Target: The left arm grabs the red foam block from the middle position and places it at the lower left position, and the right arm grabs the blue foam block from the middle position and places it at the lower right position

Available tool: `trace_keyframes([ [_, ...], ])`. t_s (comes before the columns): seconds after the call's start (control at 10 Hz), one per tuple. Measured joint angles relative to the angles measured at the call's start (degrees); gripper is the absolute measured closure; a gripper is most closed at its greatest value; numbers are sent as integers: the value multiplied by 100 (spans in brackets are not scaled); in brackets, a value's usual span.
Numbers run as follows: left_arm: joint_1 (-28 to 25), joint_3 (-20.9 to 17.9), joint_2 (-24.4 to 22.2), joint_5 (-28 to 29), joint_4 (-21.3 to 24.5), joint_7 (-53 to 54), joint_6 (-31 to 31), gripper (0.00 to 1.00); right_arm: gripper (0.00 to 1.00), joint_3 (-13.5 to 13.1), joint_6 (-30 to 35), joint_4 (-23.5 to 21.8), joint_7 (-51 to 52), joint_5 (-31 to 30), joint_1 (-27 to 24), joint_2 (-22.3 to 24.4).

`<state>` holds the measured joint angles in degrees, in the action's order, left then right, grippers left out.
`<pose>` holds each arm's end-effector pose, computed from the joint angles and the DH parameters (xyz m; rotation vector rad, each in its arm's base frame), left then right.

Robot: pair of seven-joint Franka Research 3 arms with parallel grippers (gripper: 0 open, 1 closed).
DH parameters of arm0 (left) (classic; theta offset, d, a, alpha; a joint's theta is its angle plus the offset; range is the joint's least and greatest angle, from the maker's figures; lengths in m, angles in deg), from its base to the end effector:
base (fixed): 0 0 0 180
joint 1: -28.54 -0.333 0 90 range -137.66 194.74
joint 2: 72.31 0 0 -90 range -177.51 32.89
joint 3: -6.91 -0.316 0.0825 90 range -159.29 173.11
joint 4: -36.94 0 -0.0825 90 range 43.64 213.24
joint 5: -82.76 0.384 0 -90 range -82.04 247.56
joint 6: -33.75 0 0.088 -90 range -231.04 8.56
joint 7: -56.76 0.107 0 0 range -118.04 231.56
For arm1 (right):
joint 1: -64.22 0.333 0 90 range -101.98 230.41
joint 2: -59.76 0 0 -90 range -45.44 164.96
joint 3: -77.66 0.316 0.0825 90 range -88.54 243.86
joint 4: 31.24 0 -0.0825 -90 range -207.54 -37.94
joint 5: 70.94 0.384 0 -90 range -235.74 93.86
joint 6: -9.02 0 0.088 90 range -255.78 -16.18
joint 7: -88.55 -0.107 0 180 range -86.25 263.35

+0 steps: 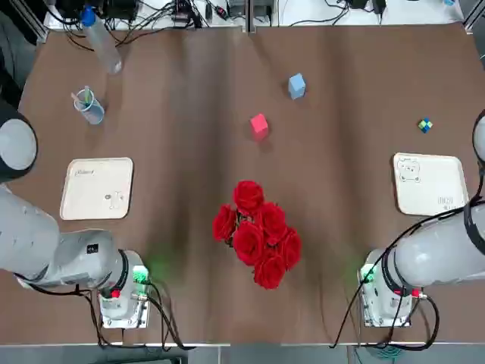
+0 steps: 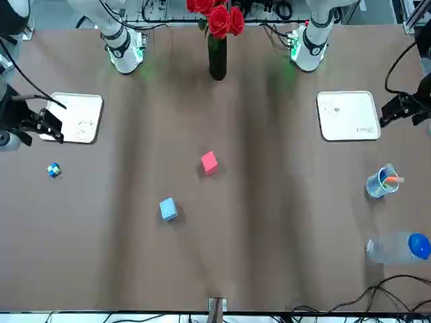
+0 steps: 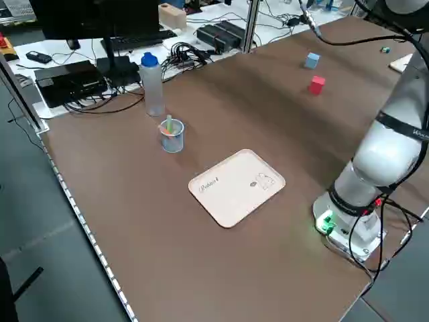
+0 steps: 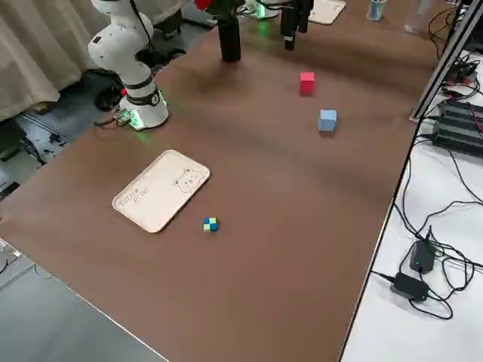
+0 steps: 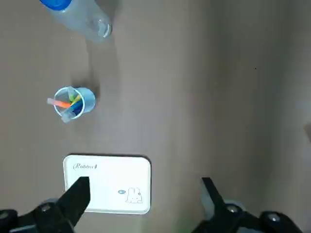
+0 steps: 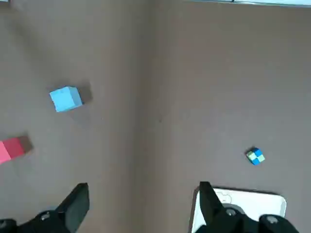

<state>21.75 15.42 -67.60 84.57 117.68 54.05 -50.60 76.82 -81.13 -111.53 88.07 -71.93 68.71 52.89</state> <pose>0.5700 -0.0094 0.6457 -3.1213 -0.0320 0.0274 0.5915 0.0365 0.6360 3.1222 0.0860 0.0826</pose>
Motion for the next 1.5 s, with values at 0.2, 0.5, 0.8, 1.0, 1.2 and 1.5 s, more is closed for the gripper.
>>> trace_keyframes([
  [0.2,3,5,1,0,9,6,0,0,0,0,0,3,0,0,0,0],
  [0.5,78,94,64,0,28,18,-17,0,0,4,3,6,1,0,2,0],
  [0.8,304,463,288,0,34,-385,-66,0,0,17,12,5,7,2,130,-17],
  [1.0,709,515,460,0,36,-1014,-140,0,0,21,14,5,6,2,228,-67],
  [1.2,1206,533,650,0,37,-1325,-421,0,0,21,12,0,6,5,276,-195],
  [1.5,2203,542,1115,4,46,-2254,-1105,0,0,30,-58,-20,10,12,618,-648],
])
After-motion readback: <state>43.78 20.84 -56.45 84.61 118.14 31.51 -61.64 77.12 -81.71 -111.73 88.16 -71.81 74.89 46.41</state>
